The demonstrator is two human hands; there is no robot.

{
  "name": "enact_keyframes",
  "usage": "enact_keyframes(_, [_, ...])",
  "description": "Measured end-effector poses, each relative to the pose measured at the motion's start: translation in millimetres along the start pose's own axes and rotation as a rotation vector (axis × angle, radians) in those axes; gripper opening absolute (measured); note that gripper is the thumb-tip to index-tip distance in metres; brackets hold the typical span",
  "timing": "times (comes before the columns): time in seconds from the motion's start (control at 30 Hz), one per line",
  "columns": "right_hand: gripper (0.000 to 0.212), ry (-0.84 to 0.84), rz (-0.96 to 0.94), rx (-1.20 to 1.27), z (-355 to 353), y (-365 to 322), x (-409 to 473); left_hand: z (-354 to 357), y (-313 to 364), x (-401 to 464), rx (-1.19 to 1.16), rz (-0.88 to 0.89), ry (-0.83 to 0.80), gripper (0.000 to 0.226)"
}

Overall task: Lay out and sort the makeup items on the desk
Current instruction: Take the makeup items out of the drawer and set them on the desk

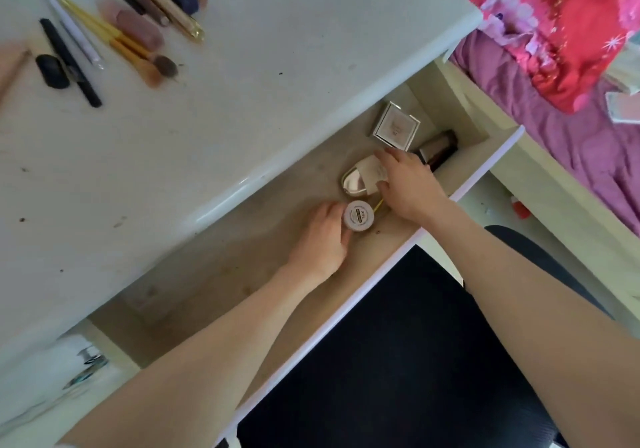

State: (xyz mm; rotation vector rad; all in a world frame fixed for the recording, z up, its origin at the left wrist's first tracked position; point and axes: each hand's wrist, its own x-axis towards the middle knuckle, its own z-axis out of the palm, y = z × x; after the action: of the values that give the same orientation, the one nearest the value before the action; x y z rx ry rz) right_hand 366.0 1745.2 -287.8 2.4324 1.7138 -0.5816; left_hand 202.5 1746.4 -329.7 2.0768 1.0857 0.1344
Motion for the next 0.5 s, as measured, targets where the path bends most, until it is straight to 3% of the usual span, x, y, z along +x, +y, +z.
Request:
enact_keyframes(0.1, [0.059,-0.005,-0.014,0.025,5,6,12,16,1,12,-0.099,-0.057,0.052,0.039])
enact_keyframes(0.27, [0.06,-0.073,0.011,-0.106,10,9,25,32,5,23,-0.052,-0.043,0.085,0.037])
enact_keyframes(0.4, [0.061,-0.084,0.038,-0.171,8,10,30,31,6,30,0.03,-0.098,0.011,0.048])
enact_keyframes(0.5, [0.055,-0.053,0.006,-0.174,8,10,25,25,4,28,-0.043,-0.144,-0.048,0.04])
